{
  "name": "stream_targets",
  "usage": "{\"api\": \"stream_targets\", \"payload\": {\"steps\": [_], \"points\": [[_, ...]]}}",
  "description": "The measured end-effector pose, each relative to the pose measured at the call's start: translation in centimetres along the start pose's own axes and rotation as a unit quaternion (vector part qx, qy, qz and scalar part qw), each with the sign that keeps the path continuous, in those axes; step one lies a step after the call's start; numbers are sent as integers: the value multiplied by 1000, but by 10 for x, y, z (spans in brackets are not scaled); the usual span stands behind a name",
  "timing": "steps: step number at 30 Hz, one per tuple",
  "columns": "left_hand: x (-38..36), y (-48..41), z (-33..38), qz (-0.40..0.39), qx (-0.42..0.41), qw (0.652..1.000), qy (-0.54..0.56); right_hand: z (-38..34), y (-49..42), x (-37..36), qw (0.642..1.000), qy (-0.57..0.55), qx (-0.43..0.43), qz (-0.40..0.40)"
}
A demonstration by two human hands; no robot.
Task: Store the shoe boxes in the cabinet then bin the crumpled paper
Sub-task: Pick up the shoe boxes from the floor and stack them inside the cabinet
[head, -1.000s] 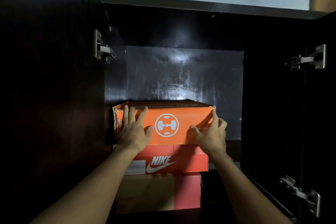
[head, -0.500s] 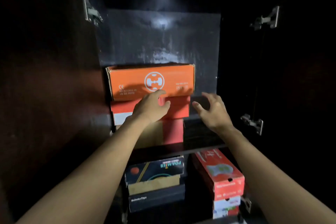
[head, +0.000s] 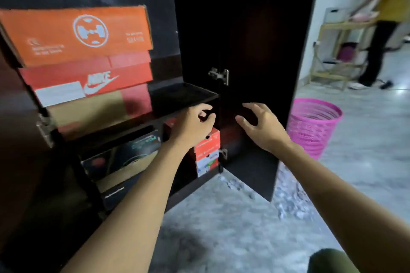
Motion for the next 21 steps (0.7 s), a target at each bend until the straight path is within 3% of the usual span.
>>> {"api": "stream_targets", "payload": {"steps": [10, 15, 21], "points": [[-213, 77, 101, -215, -103, 966, 98, 130, 183, 105, 968, 90, -204, 112], [-296, 153, 163, -298, -147, 934, 128, 177, 293, 148, 937, 112, -295, 153], [-393, 261, 188, -403, -157, 892, 133, 240, 420, 161, 900, 77, -381, 200]]}}
Point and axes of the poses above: each hand's wrist, its own y-axis away from the middle knuckle, its own x-axis out of the back of the hand, z = x × y, the point moved 5 cm from there along -y, towards the middle knuckle, and after that the axes turned 5 degrees about -y, right-handed, at the moved point
